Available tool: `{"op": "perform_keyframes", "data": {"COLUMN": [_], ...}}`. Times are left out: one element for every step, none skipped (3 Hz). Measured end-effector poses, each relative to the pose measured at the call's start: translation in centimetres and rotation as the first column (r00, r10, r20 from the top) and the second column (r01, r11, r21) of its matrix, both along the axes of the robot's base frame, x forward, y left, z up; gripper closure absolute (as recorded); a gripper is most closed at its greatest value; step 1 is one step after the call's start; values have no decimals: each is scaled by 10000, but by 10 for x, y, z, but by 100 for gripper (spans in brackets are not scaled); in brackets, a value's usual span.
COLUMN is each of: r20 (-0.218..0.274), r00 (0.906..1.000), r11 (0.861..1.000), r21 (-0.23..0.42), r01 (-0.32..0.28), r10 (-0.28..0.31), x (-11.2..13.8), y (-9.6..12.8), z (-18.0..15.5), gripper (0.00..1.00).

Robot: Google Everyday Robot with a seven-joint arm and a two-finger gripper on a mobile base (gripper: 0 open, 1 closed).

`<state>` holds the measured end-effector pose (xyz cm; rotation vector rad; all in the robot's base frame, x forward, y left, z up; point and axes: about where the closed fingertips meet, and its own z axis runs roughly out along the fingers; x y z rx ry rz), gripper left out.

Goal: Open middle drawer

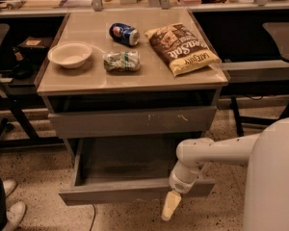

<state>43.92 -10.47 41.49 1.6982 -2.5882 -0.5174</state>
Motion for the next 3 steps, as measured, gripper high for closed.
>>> {"op": "perform_keyframes", "data": {"r20": [-5,-399,-399], "r00": [10000,9991,9991], "r11": [10000,9999,9999], "r21": [-1,-64,-64], "r01": [2,134,136], "r10": [-2,-136,-138], "x": [0,-16,-17], "y": [0,-8,-8], "z": [0,-8,-5], "gripper": [0,0,0]}}
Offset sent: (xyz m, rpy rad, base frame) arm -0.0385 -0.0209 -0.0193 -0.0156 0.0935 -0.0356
